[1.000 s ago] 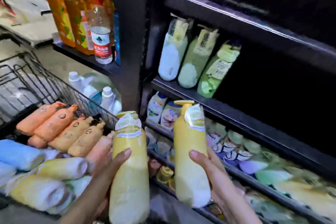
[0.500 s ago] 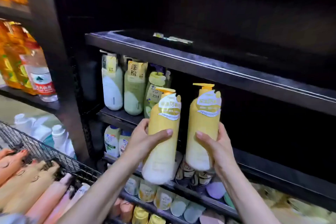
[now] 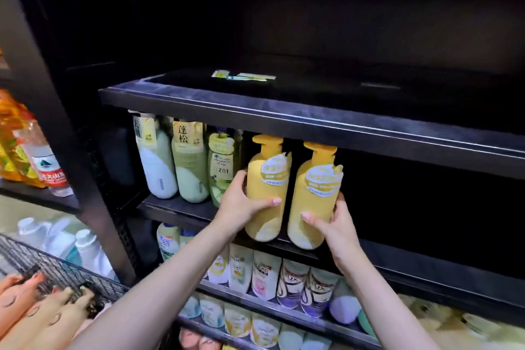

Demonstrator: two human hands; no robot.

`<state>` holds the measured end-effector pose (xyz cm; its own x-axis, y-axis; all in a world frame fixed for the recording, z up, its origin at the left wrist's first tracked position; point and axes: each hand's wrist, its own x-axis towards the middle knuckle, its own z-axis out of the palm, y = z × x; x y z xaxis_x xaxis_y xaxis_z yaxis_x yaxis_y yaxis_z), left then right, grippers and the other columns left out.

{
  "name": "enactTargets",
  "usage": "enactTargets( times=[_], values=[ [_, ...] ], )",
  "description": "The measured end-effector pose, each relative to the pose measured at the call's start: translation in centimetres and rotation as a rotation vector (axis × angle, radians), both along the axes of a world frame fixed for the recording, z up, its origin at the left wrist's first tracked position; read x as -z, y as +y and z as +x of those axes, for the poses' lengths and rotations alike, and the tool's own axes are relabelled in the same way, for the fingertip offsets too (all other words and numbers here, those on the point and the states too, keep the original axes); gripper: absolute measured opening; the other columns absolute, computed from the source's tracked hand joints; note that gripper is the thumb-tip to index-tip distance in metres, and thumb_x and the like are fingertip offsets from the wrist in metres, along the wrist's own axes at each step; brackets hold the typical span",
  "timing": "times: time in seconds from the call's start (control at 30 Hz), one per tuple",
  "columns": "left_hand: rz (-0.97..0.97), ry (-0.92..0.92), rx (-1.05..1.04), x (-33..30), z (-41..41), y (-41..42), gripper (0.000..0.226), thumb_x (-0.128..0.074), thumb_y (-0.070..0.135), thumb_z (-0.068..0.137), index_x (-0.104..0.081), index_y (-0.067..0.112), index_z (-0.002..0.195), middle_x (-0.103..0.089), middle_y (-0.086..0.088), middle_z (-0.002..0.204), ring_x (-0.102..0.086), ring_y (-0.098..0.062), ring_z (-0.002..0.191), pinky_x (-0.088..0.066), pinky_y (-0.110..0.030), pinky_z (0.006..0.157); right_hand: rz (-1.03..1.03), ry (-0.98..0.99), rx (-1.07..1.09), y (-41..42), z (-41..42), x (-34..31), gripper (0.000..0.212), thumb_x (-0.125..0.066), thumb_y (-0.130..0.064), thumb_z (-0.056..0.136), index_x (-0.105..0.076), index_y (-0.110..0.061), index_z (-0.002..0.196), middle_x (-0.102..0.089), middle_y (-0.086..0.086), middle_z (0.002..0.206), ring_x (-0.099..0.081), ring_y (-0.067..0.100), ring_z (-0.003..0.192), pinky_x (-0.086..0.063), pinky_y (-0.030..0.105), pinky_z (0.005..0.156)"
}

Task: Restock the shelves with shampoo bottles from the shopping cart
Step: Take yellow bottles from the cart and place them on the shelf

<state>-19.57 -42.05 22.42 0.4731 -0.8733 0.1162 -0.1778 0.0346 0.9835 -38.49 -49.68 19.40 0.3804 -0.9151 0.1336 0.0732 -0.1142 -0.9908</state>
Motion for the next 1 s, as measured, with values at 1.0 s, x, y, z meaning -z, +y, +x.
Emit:
enactTargets(
  times=[1.0],
  values=[
    [0.253, -0.284, -0.201, 5.1, -0.3, -6.9, 0.042, -0.064, 0.019, 0.088, -0.05, -0.004, 0.12, -0.061, -0.018, 0.101, -0.059, -0.034, 0.101, -0.049, -0.039, 0.086, -0.293, 0.507, 0.197, -4.6, 3.6, 1.2, 0.084, -0.071, -0.025, 0.083, -0.021, -0.015, 0.149, -0.039, 0.012, 0.144, -0.045, 0.029, 0.128, -0.041, 0.037, 0.102]
  ],
)
